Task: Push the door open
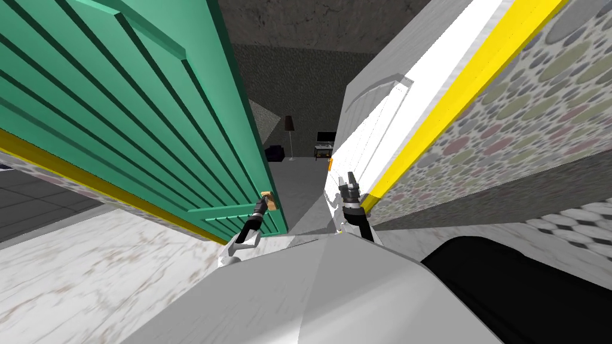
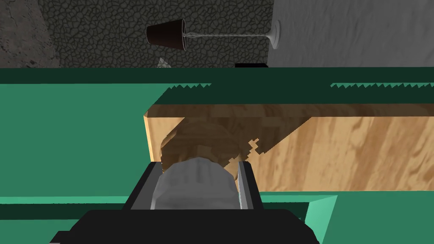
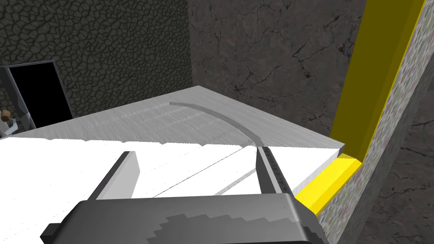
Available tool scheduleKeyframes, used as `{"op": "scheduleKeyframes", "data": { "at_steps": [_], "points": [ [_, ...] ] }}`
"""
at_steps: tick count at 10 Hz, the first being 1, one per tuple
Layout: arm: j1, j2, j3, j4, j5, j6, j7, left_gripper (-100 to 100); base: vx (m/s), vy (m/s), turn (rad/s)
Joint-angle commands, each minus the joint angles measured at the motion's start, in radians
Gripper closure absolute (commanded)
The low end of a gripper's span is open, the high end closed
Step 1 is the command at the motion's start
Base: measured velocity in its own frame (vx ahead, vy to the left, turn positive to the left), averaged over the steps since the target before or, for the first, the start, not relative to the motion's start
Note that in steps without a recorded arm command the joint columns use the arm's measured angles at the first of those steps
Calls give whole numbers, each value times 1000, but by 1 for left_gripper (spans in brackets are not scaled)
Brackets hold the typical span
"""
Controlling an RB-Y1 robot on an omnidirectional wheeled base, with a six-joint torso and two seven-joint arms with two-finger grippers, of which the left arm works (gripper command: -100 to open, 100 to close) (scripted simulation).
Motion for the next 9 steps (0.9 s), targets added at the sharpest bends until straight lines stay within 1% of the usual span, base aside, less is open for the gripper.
{"op": "scheduleKeyframes", "data": {
  "at_steps": [1, 3, 4, 6, 9],
  "points": [
    [-13, 1, 29, 5, 1, -6, -8, 100, 202, -93, 58],
    [-22, -4, 57, 20, 3, -6, -14, 100, 194, -76, 41],
    [-24, -5, 64, 25, 3, -6, -16, 100, 144, -93, 57],
    [-34, -9, 95, 42, 5, -5, -24, 100, 185, -104, 67],
    [-45, -14, 128, 60, 7, -5, -32, 100, 132, -86, 65]
  ]
}}
